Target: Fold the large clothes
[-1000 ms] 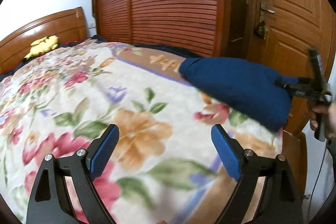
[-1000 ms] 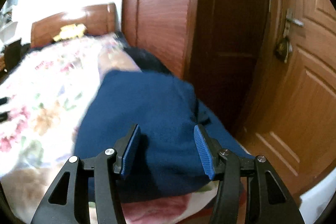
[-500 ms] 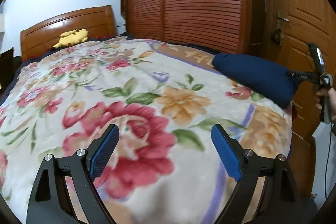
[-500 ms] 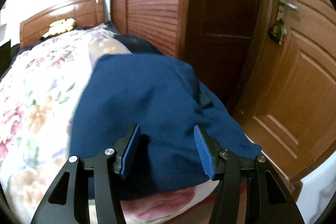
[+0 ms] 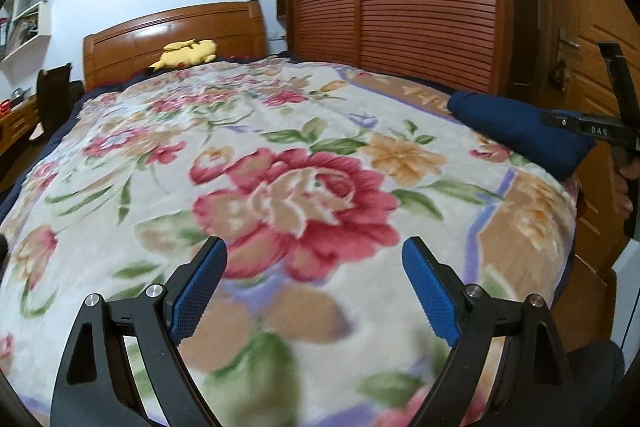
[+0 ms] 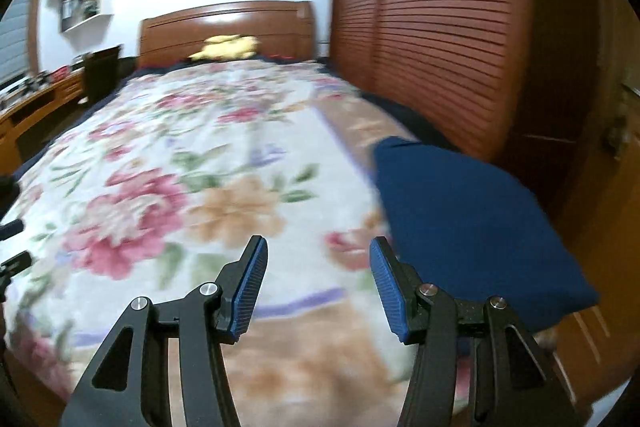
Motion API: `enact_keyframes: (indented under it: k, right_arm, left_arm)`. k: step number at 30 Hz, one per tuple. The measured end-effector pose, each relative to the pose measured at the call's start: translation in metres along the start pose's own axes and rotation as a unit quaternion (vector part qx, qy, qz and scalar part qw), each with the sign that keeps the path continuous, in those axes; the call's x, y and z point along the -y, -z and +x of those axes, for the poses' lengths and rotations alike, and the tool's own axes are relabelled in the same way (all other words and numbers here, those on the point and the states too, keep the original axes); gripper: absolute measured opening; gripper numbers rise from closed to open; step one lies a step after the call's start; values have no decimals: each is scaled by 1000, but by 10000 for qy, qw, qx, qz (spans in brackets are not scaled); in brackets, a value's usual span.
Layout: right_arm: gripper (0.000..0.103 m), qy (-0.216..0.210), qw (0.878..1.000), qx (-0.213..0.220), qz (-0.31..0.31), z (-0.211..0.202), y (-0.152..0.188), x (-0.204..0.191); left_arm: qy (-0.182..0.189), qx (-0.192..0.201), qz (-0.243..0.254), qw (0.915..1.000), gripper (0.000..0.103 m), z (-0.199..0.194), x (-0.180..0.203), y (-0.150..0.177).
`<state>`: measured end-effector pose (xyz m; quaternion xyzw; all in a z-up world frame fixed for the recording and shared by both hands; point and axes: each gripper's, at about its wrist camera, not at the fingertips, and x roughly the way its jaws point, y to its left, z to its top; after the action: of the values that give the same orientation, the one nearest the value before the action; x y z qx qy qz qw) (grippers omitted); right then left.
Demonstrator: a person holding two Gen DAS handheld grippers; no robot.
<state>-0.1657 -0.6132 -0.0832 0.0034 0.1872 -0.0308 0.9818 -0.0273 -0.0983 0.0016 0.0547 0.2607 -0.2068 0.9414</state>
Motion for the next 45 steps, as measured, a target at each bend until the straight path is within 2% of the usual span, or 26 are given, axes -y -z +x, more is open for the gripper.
enact_keyframes:
  k: [9, 16, 17, 19, 20, 24, 30, 39, 45]
  right_arm:
    - [55, -831, 9961, -146, -270, 15, 22, -73]
    - [64, -1392, 9901, -65, -139, 29, 24, -109]
    - [69, -1427, 9897, -25, -122, 30, 25, -113]
    - [78, -1455, 9893, 51, -101, 34, 28, -122]
    - [79, -1452, 9893, 88, -117, 36, 28, -125]
    - [79, -1442, 9889, 241, -256, 45, 33, -136]
    - [79, -1506, 9862, 559, -398, 32, 44, -148]
    - [79, -1520, 9841, 822, -417, 30, 59, -165]
    - [79, -1525, 9836, 860, -430, 30, 63, -172]
  left_arm:
    - [-362, 26, -297, 9989, 90, -20, -33, 23]
    - [-811, 222, -565, 9949, 90, -42, -58, 32]
    - [-884, 277, -619, 9938, 90, -46, -61, 32]
    - [-1026, 348, -666, 9919, 90, -52, -66, 34]
    - [-1086, 361, -676, 9911, 90, -54, -68, 34]
    - [-1287, 391, -783, 9878, 90, -60, -75, 39]
    - [-1470, 377, -769, 9854, 90, -68, -75, 45]
    - [-1571, 660, -807, 9821, 90, -91, -73, 43]
    - [-1480, 636, -891, 9829, 90, -93, -72, 44]
